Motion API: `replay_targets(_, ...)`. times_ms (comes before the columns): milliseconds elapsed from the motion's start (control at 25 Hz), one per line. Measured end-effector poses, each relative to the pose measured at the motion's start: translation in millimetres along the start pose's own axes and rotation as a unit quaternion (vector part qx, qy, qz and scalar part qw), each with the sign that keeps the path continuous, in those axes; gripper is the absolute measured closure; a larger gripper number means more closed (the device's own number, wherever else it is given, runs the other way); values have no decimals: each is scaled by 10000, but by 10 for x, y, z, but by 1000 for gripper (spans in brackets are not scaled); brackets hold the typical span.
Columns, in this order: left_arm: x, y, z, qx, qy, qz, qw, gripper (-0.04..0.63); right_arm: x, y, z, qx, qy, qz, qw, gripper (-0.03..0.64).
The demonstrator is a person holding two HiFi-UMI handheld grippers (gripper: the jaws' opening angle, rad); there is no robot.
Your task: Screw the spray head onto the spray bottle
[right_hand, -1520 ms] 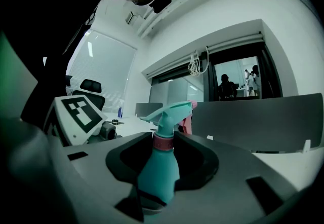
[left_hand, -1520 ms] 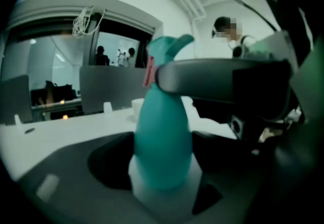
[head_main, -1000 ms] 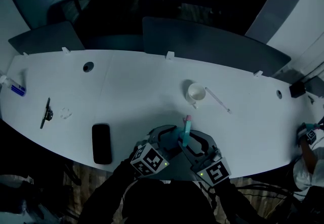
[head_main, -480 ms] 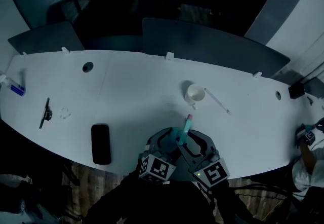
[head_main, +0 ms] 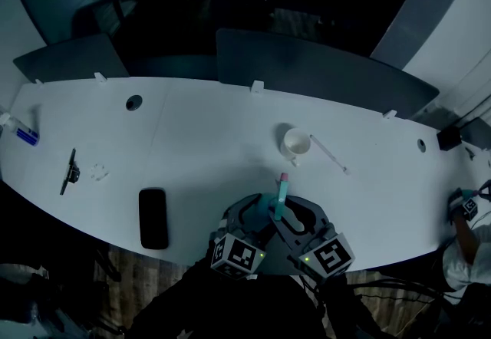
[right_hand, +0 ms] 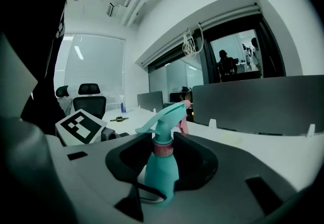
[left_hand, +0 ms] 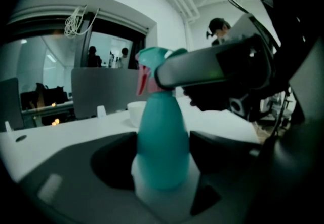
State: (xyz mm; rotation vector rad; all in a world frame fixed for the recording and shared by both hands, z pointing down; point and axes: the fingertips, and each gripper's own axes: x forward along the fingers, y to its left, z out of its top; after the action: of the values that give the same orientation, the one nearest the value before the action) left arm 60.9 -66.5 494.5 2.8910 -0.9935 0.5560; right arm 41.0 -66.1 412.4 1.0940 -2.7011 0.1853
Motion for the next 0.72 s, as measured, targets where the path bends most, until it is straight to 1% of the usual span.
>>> replay_targets(120,1,2,4,-7,-7,50,10000,265,2,14,5,-439,23,-111,9990,483)
replay_targets(240,2,18,-3,-67,59,370,9993,264,11,40,8,-859,-14,-446,9953,485)
replay_targets(320,8,24,-5,5,101,572,9983,261,22,44,12,-873,-84,-583,9944,485)
replay_targets(360,0,22,8,135,43,523,9985,258,23,42,13,-769,-114,-561,9954,485)
replay_targets(400,-22,22,34,288,-83,333,9990,253,21,43,11,-663,-124,-483,9965,485)
replay_targets(440,-46,29,58,393,-219,-5,9990,236,18,48,9,-588,-122,-361,9975,485)
replay_targets(480,-55,38,64,413,-279,-480,9976,221,15,53,9,-531,-120,-211,9983,484)
replay_targets(520,-40,37,49,382,-217,-1044,9936,219,11,52,12,-474,-122,-55,9988,485)
replay_targets(560,-10,16,21,369,-66,-1599,9864,218,6,42,14,-434,-120,81,9990,485)
replay_targets(600,18,-19,-9,425,95,-2037,9781,222,2,29,13,-434,-111,176,9988,485)
replay_targets(640,35,-51,-32,524,196,-2284,9720,254,-1,16,11,-471,-107,214,9986,485)
replay_targets(680,40,-63,-39,593,212,-2329,9705,256,0,7,12,-514,-129,189,9984,484)
replay_targets(720,40,-55,-27,575,146,-2197,9738,258,0,-1,17,-539,-187,105,9983,485)
